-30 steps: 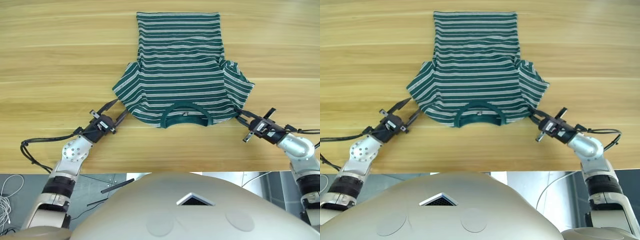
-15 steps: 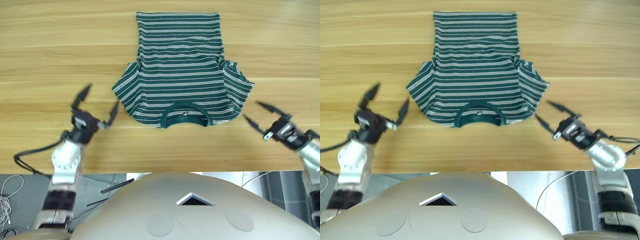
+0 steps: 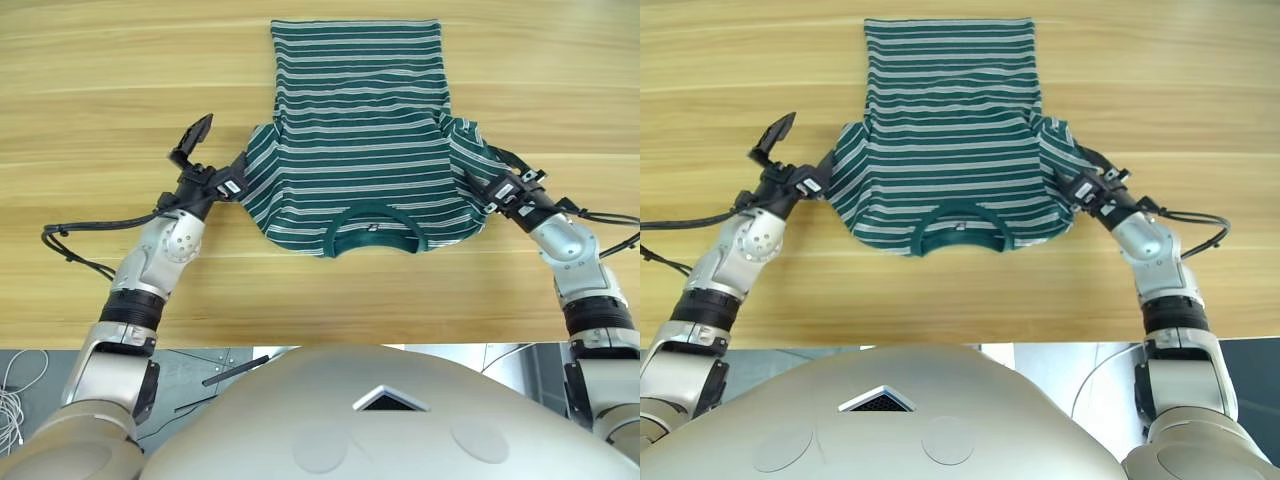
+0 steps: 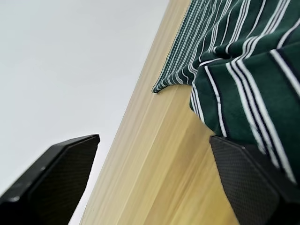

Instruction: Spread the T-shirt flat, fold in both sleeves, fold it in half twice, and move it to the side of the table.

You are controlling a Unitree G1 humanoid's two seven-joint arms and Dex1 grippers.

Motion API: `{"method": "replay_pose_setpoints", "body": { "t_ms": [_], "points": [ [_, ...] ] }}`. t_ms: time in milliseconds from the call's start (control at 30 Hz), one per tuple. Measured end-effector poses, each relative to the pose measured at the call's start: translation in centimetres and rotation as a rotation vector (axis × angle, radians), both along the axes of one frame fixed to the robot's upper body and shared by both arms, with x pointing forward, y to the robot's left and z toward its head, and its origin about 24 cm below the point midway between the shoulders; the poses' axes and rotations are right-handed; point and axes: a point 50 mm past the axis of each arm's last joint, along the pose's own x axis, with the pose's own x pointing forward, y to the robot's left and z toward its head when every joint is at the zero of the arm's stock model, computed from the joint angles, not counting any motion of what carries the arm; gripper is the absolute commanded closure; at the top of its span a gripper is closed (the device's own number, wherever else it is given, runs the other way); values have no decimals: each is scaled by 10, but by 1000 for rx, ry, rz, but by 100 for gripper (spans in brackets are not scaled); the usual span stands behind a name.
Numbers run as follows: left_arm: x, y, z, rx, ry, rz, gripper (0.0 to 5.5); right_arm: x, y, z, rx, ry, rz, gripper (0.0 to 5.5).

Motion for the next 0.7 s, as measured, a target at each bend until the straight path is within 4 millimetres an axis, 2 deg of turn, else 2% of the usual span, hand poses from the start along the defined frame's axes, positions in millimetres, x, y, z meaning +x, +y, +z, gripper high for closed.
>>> {"method": "replay_pose_setpoints", "body": {
  "t_ms": [167, 400, 600, 667, 700],
  "points": [
    [-19, 12, -1, 1, 9, 56, 114, -17, -8, 0, -38, 18, 21, 299],
    [-34, 10, -7, -11, 42, 67, 114, -33, 0, -1, -27, 26, 52, 299],
    [-50, 4, -5, -46, 47, 59, 114, -38, -1, 3, -29, 19, 44, 299],
    [-49, 7, -1, -46, 29, 75, 114, -32, -2, 15, 44, -72, -18, 299],
    [-50, 10, 1, -50, 18, 103, 114, -26, -4, 28, 118, -151, -61, 299]
  ]
}}
